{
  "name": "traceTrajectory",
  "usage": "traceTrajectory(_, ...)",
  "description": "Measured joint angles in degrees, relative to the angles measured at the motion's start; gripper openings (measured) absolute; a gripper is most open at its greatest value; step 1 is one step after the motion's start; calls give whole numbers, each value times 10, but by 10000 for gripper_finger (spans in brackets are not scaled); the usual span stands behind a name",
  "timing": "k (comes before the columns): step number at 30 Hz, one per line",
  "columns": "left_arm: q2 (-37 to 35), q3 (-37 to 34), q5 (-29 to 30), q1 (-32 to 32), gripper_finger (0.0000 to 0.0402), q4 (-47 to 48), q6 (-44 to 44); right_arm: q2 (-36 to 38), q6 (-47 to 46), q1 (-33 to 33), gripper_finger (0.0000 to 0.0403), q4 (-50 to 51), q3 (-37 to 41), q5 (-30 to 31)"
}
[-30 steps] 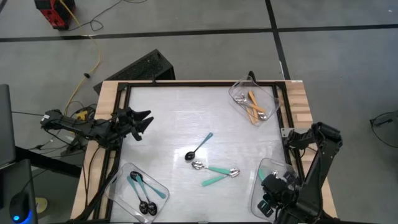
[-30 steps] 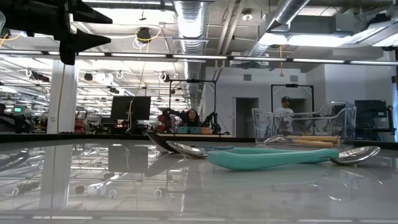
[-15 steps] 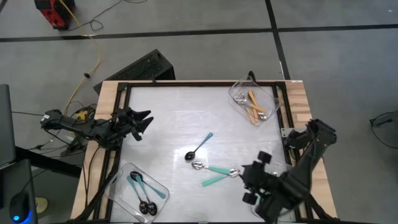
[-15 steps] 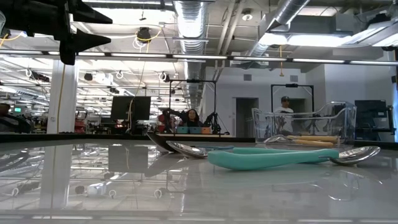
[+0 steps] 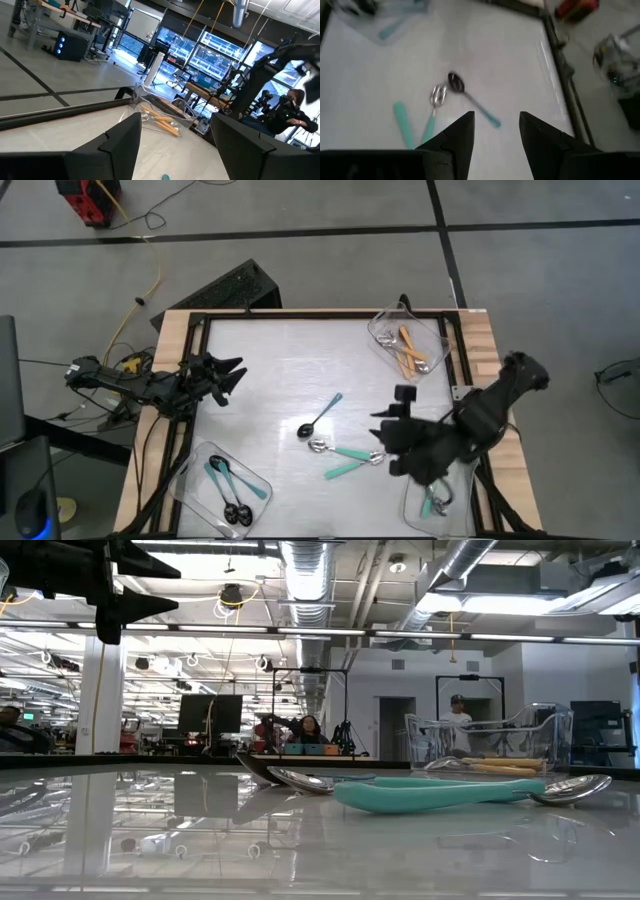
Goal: Sort silverware by color (type)
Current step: Put the green spoon into the bottom right transparent bin
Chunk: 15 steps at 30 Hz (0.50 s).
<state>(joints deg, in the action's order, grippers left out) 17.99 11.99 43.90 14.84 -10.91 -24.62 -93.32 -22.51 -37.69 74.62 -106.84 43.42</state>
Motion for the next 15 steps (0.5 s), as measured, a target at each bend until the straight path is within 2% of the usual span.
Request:
traceTrajectory(3,0,0,0,0,226,0,0,44,102,21,180,-73,24,-33)
traceTrajectory(7,0,0,0,0,226,0,0,113,209,78,176,-216,99,-173)
traceTrajectory(10,0,0,0,0,226,0,-1,161,223,126,171,-315,172,-252)
traceTrajectory(15,0,0,0,0,226,0,-1,213,192,174,162,-390,316,-265)
